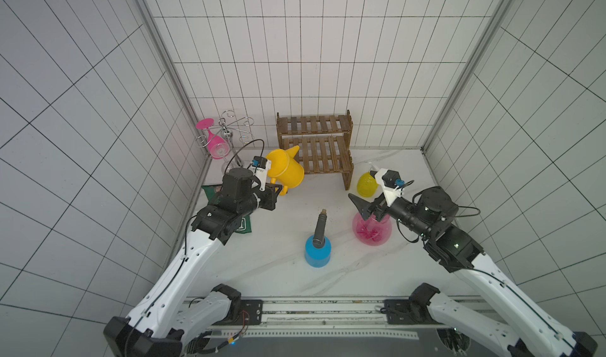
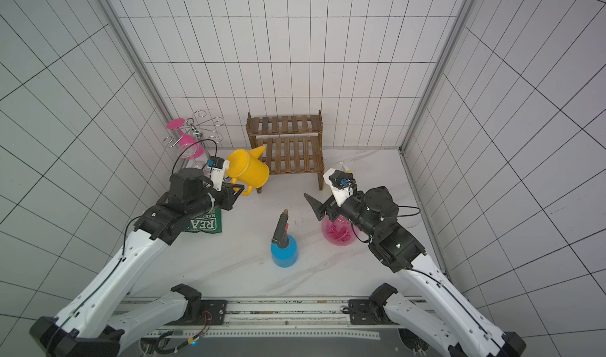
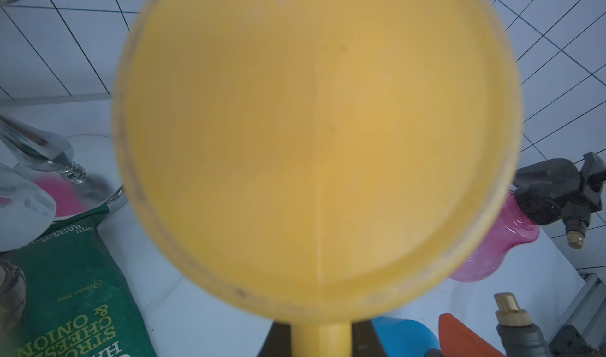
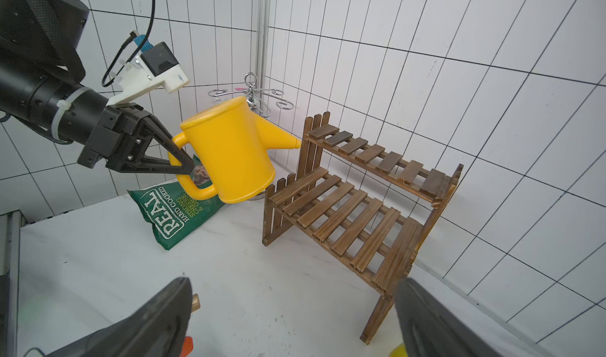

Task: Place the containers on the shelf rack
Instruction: 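Pick up a container from the center of the board.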

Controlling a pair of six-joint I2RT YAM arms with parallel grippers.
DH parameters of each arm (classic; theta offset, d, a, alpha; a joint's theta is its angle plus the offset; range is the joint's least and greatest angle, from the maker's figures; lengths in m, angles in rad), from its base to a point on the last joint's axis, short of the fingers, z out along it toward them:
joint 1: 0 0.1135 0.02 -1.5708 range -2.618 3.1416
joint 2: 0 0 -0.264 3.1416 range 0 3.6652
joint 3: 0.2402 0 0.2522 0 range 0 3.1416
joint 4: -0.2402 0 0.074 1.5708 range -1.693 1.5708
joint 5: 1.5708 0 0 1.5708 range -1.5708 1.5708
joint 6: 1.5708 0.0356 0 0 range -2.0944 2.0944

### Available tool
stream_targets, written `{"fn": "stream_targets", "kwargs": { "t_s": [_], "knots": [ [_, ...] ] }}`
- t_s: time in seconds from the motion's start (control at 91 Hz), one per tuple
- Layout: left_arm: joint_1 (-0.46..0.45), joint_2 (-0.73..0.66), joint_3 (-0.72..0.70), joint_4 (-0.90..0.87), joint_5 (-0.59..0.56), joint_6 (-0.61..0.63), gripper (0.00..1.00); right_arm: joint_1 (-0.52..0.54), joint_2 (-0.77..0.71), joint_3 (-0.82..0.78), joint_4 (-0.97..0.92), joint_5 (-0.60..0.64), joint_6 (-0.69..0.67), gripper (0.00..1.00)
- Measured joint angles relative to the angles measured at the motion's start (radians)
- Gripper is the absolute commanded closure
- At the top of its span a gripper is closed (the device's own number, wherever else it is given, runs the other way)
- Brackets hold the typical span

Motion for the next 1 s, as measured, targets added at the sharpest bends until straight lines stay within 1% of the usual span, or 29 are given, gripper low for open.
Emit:
{"fn": "stream_targets", "kwargs": {
  "t_s": [0.11,0.209,0.319,0.385,0.451,0.484,0.55,0.638,0.693,0.803,0.901,0.956,1.0],
  "knots": [
    [0.023,0.061,0.073,-0.068,0.042,0.024,1.00,-0.001,-0.021,-0.027,0.003,0.022,0.007,0.01],
    [0.028,0.126,0.152,-0.131,0.066,0.087,1.00,-0.010,-0.047,-0.048,0.005,0.033,0.010,0.01],
    [0.033,0.156,0.203,-0.185,0.104,0.156,1.00,-0.028,-0.076,-0.065,0.007,0.034,0.010,0.01],
    [0.043,0.151,0.214,-0.196,0.146,0.160,1.00,-0.044,-0.091,-0.071,0.007,0.027,0.015,0.01],
    [0.071,0.131,0.209,-0.176,0.216,0.113,1.00,-0.071,-0.102,-0.073,0.007,0.005,0.041,0.01],
    [0.090,0.111,0.193,-0.136,0.259,0.060,1.00,-0.090,-0.102,-0.073,0.011,-0.015,0.064,0.01],
    [0.117,0.058,0.133,-0.009,0.335,-0.097,1.00,-0.150,-0.088,-0.066,0.024,-0.080,0.146,0.01],
    [0.127,-0.012,0.032,0.218,0.416,-0.379,1.00,-0.206,-0.030,-0.016,0.063,-0.156,0.278,0.01],
    [0.127,-0.027,-0.003,0.341,0.459,-0.546,1.00,-0.215,0.017,0.033,0.099,-0.206,0.352,0.01],
    [0.127,-0.014,-0.029,0.547,0.538,-0.832,1.00,-0.215,0.122,0.158,0.133,-0.293,0.483,0.01],
    [0.127,0.003,-0.038,0.711,0.594,-1.030,1.00,-0.220,0.218,0.307,0.139,-0.347,0.608,0.01],
    [0.126,0.007,-0.039,0.779,0.620,-1.096,1.00,-0.232,0.281,0.399,0.151,-0.389,0.713,0.01],
    [0.126,0.007,-0.039,0.818,0.635,-1.126,1.00,-0.246,0.334,0.465,0.169,-0.422,0.809,0.00]
  ]
}}
